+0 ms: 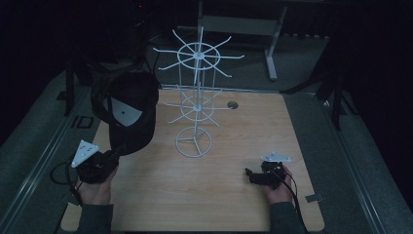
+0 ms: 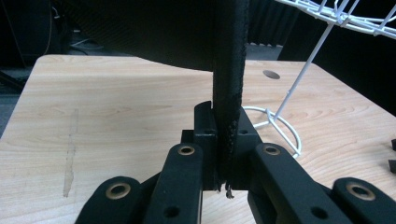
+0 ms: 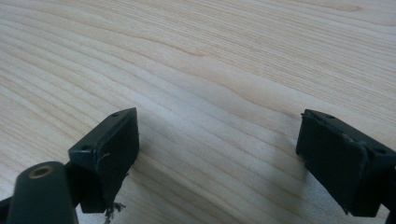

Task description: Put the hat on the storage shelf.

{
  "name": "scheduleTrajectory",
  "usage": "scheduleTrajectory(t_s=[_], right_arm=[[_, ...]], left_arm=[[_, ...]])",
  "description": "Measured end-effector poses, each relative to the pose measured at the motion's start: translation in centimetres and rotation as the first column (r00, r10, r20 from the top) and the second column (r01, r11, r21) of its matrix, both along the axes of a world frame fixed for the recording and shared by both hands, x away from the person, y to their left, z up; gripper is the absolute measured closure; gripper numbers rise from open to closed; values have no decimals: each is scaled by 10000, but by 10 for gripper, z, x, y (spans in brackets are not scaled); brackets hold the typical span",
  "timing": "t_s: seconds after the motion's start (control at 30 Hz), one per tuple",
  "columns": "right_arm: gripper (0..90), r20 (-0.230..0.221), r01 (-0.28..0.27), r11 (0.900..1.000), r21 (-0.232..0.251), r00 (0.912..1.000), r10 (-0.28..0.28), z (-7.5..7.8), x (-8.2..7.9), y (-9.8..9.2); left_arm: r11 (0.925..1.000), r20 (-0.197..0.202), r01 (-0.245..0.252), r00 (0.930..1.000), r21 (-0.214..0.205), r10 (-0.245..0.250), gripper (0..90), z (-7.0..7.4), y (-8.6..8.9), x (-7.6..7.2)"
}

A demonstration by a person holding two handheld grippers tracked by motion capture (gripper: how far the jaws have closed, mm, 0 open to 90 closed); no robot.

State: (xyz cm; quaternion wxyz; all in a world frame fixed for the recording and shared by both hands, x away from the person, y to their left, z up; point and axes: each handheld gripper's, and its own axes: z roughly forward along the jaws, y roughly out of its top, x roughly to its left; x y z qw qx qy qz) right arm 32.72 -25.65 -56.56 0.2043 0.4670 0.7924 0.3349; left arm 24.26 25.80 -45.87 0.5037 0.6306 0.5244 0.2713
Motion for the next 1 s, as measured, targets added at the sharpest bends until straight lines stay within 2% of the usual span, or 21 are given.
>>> scheduleTrajectory(t_s=[1.0], right_arm=[[129, 18, -1, 10000, 3, 10000, 1, 0, 0, 0]], left_arm=[[9992, 588, -123, 9982, 391, 100, 860, 17, -7, -2]])
